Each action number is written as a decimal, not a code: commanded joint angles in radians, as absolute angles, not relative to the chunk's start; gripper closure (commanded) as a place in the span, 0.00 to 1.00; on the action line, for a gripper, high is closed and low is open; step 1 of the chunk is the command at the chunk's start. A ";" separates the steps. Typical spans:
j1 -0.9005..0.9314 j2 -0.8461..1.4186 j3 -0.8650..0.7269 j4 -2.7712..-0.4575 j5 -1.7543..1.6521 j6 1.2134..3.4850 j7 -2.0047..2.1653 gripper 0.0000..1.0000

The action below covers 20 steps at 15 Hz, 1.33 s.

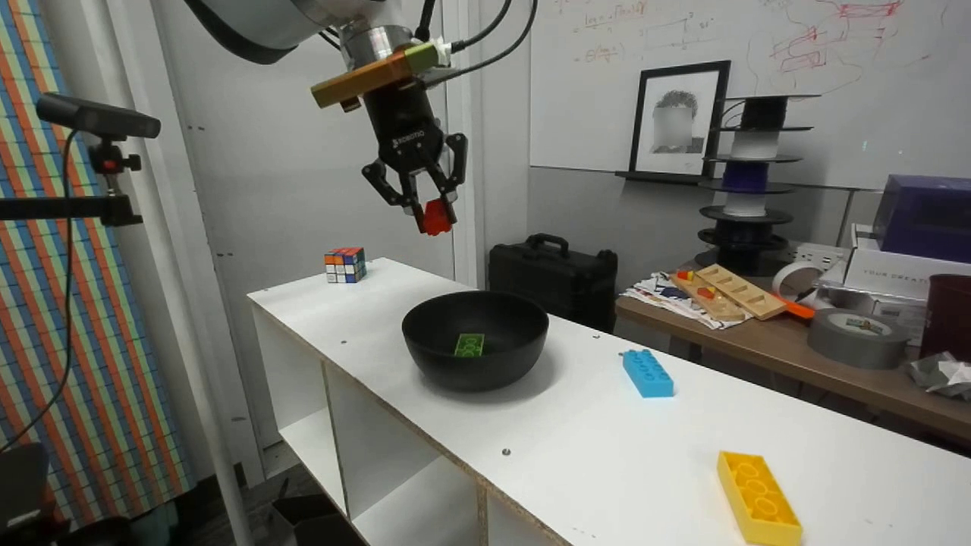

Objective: Put the green, orange, blue and yellow lego bricks in the black bowl respectively

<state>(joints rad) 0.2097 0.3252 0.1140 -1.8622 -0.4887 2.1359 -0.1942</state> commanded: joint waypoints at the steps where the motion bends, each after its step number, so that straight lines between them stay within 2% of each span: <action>1: 0.180 0.308 0.067 -1.904 -0.483 2.110 -0.067 0.80; 5: 0.143 0.356 0.022 -1.900 -0.475 2.085 0.021 0.81; 6: 0.137 0.370 0.019 -1.896 -0.475 2.091 0.021 0.41; 8: 0.131 0.383 0.023 -1.895 -0.469 2.095 0.009 0.33; 12: 0.129 0.371 0.046 -1.908 -0.434 2.135 0.002 0.00; 18: 0.137 0.285 0.049 -1.928 -0.323 2.179 0.120 0.00; 20: 0.133 0.324 0.044 -1.903 -0.344 2.177 0.091 0.01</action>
